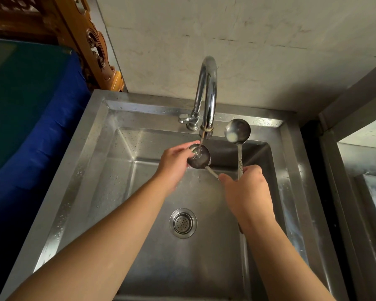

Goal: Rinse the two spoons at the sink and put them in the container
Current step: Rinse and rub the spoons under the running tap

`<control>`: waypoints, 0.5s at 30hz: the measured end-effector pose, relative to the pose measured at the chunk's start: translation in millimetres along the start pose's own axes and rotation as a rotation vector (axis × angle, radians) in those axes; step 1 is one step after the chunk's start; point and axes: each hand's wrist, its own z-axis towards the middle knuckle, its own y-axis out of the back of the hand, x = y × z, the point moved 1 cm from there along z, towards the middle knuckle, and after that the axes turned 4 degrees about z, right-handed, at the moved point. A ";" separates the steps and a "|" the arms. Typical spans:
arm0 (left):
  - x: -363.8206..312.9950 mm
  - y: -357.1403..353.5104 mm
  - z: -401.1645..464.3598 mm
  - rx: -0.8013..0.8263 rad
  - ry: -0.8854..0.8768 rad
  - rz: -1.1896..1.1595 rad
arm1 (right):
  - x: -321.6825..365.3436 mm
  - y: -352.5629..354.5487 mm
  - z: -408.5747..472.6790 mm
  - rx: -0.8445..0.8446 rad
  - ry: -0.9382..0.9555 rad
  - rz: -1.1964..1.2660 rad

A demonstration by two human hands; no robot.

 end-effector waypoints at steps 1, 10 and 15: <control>3.4 0.9 -0.3 0.035 0.036 -0.077 | -0.8 -0.7 -0.4 0.009 0.000 -0.005; 26.6 0.7 -5.1 0.080 0.140 -0.088 | -12.3 -2.9 -8.1 0.028 -0.011 -0.050; 25.1 1.8 -5.0 -0.083 0.070 0.047 | -14.3 -7.4 -13.1 0.033 -0.003 -0.080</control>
